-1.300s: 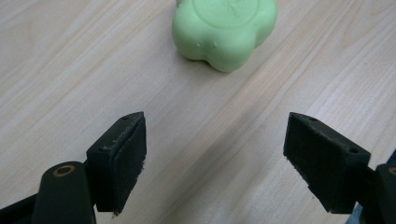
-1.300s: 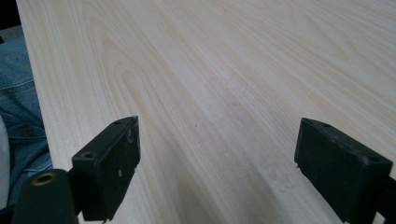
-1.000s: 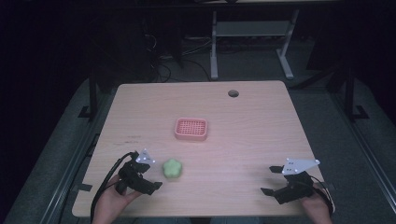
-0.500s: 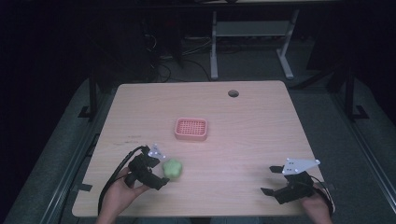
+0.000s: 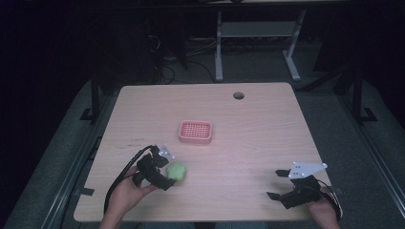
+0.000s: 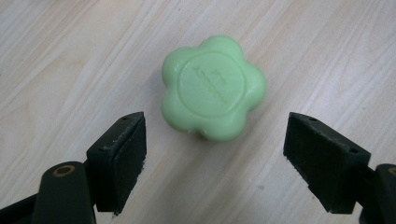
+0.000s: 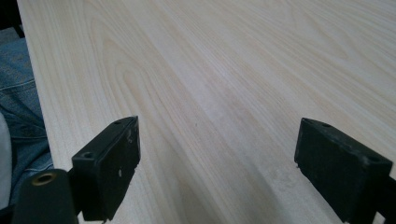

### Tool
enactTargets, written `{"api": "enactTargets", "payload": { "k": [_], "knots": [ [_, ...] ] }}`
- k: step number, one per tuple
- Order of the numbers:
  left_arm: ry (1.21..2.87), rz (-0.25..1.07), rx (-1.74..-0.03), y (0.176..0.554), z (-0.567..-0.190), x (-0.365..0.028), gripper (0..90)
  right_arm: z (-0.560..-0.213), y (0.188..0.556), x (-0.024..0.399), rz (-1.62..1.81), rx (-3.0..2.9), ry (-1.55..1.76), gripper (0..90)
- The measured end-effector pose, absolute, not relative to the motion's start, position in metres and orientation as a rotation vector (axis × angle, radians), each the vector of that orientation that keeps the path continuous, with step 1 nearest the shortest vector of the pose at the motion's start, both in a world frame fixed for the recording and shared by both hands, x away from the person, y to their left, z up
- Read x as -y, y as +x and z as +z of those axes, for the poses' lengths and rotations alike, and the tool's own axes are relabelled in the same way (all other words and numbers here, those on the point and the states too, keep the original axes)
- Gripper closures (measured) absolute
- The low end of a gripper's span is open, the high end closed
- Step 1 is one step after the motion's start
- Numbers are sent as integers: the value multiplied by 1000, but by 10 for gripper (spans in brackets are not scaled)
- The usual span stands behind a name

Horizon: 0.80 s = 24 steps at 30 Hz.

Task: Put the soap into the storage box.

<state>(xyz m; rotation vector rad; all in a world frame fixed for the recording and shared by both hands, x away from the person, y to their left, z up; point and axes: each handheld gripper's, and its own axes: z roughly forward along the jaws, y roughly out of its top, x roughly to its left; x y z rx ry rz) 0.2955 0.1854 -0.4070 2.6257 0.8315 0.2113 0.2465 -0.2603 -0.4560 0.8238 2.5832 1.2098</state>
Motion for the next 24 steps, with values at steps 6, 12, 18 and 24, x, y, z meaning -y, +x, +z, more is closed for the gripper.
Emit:
{"api": "enactTargets", "payload": {
  "k": [6, 12, 18, 24],
  "knots": [
    [2650, 207, -813, 301, -408, -178, 214, -456, 246, 260, 1211, -2583, 823, 138],
    [2666, 195, -806, 306, -410, -171, 213, -456, 246, 260, 1207, -2587, 824, 138],
    [2696, 185, -803, 310, -413, -167, 213, -456, 246, 260, 1206, -2588, 819, 138],
    [2709, 157, -810, 314, -417, -162, 213, -455, 246, 259, 1207, -2589, 828, 138]
  ]
}}
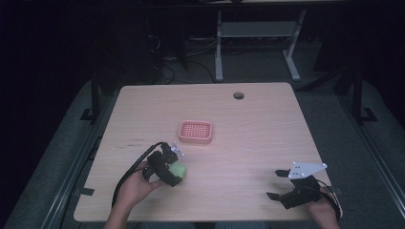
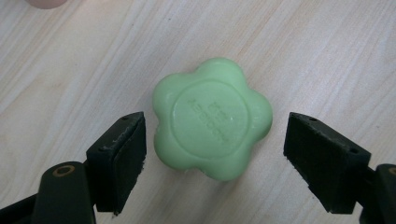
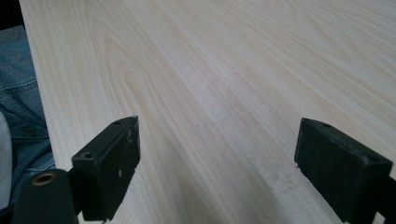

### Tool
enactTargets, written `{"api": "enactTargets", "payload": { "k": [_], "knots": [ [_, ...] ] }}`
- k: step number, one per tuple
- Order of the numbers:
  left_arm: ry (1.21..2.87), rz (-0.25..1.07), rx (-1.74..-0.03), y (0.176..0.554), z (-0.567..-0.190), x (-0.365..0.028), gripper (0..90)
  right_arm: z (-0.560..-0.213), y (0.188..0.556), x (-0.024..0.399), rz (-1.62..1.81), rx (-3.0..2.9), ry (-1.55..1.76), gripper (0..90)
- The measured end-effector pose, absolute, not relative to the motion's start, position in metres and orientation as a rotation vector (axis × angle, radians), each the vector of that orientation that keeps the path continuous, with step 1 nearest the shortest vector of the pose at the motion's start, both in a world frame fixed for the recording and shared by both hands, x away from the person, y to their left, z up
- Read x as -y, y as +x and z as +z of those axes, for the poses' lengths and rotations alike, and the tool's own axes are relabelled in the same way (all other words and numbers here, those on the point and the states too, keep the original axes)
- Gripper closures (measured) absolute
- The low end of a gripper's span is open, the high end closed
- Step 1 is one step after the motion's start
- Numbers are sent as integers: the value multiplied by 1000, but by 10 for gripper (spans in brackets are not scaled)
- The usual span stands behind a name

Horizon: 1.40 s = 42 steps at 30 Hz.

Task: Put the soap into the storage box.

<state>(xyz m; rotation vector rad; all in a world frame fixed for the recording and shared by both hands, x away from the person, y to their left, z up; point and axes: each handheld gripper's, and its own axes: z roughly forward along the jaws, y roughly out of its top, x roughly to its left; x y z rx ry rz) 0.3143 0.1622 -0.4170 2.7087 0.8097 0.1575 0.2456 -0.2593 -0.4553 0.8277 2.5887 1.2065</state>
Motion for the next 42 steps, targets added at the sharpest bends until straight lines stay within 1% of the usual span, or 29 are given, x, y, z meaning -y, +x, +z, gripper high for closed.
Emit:
{"api": "enactTargets", "payload": {
  "k": [14, 39, 42],
  "knots": [
    [2737, 113, -854, 322, -426, -156, 217, -455, 246, 258, 1208, -2590, 815, 138],
    [2780, 93, -888, 328, -441, -147, 239, -455, 246, 258, 1209, -2590, 810, 138],
    [2774, 89, -897, 329, -441, -147, 253, -455, 246, 258, 1209, -2590, 812, 138]
  ]
}}
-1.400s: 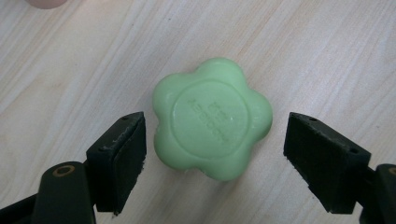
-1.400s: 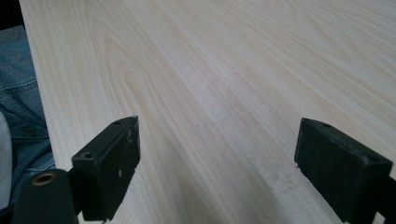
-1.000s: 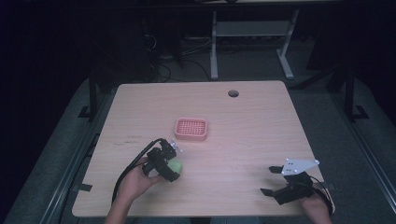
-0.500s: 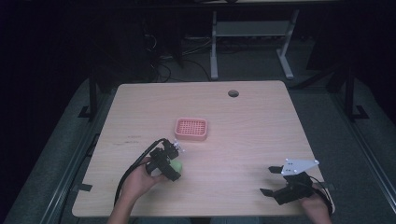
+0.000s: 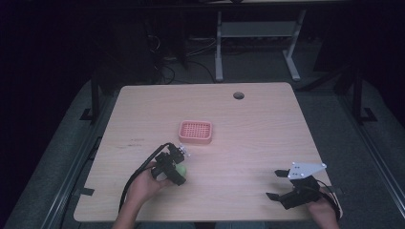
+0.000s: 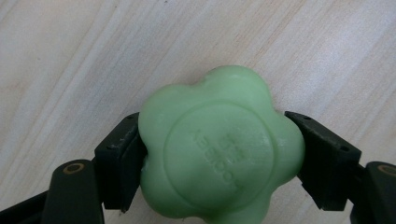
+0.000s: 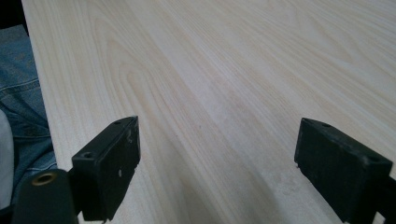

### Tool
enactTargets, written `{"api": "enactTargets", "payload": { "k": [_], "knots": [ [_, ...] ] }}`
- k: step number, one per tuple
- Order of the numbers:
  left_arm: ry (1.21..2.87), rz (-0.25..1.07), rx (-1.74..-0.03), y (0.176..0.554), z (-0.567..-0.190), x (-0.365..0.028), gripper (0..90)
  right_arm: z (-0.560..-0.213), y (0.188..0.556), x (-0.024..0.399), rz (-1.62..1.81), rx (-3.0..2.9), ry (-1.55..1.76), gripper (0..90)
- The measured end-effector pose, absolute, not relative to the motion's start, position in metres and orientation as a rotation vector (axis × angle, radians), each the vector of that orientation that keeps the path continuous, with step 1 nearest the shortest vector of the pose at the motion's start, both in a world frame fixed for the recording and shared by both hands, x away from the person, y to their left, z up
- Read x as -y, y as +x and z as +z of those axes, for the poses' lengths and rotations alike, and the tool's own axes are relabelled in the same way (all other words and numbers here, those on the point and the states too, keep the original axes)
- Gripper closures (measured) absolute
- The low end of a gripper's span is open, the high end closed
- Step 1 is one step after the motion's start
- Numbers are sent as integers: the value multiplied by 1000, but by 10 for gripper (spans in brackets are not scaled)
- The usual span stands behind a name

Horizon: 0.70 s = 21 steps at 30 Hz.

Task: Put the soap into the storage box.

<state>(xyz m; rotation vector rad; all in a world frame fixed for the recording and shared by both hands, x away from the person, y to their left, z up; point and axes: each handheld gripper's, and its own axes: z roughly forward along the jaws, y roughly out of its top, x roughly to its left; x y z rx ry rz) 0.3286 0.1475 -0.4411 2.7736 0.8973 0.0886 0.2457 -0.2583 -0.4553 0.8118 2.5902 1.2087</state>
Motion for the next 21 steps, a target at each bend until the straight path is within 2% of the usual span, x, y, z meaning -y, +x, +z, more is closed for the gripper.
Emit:
{"api": "enactTargets", "payload": {
  "k": [21],
  "knots": [
    [2796, 97, -893, 329, -439, -144, 266, -456, 246, 261, 1216, -2584, 818, 138]
  ]
}}
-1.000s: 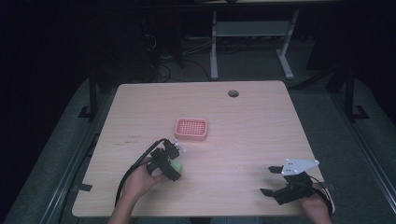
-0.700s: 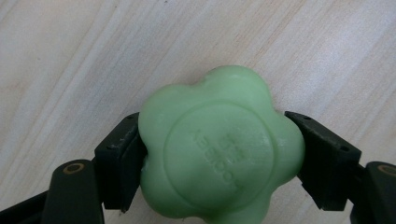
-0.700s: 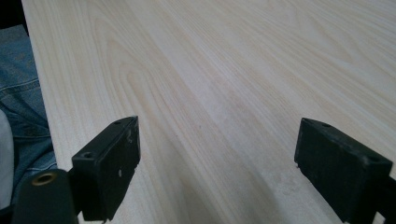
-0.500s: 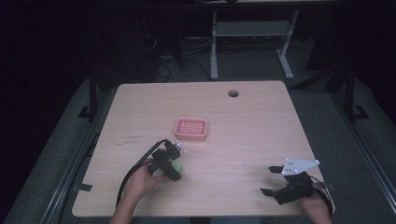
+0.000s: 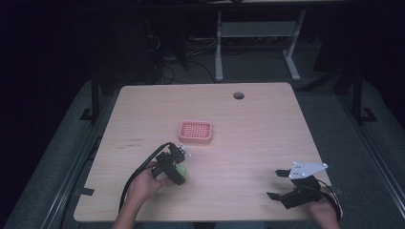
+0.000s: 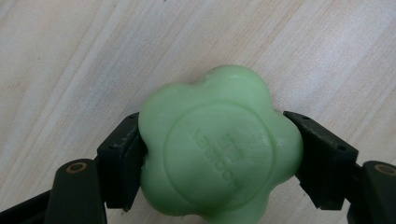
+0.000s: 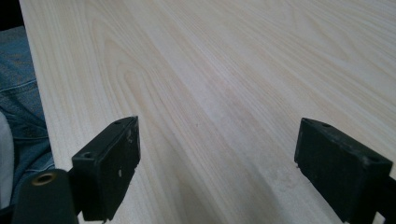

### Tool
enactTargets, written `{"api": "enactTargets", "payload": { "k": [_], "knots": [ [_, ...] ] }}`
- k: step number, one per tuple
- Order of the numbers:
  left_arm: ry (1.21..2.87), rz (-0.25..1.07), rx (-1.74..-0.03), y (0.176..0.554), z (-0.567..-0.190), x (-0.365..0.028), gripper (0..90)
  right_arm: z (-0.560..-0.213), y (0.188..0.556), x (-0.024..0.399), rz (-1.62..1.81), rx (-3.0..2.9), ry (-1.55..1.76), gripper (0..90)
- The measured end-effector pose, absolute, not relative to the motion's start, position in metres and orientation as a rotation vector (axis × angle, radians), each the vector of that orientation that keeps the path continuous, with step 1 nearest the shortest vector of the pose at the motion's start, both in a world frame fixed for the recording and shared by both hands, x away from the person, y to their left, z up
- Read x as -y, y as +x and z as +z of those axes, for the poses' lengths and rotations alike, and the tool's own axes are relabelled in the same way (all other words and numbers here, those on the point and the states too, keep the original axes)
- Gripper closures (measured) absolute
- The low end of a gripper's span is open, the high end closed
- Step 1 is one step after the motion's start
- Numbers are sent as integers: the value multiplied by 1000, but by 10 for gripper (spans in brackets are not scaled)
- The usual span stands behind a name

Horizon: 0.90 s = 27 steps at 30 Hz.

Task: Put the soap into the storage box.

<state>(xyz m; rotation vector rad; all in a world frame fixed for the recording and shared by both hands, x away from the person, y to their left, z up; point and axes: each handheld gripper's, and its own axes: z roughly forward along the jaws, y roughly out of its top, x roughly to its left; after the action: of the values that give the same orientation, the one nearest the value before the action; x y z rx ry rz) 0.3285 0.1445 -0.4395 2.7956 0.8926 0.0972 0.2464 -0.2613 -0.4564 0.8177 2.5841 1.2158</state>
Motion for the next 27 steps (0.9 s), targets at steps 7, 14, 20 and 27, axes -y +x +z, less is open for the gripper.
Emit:
{"api": "enactTargets", "payload": {
  "k": [7, 14, 20, 27],
  "knots": [
    [2769, 107, -873, 326, -433, -143, 266, -457, 247, 262, 1214, -2586, 827, 138],
    [2736, 100, -877, 329, -426, -147, 266, -457, 247, 263, 1215, -2583, 817, 138],
    [2696, 85, -899, 334, -418, -155, 266, -457, 247, 263, 1218, -2583, 813, 138],
    [2678, 77, -911, 338, -415, -157, 266, -457, 247, 263, 1214, -2587, 821, 138]
  ]
}}
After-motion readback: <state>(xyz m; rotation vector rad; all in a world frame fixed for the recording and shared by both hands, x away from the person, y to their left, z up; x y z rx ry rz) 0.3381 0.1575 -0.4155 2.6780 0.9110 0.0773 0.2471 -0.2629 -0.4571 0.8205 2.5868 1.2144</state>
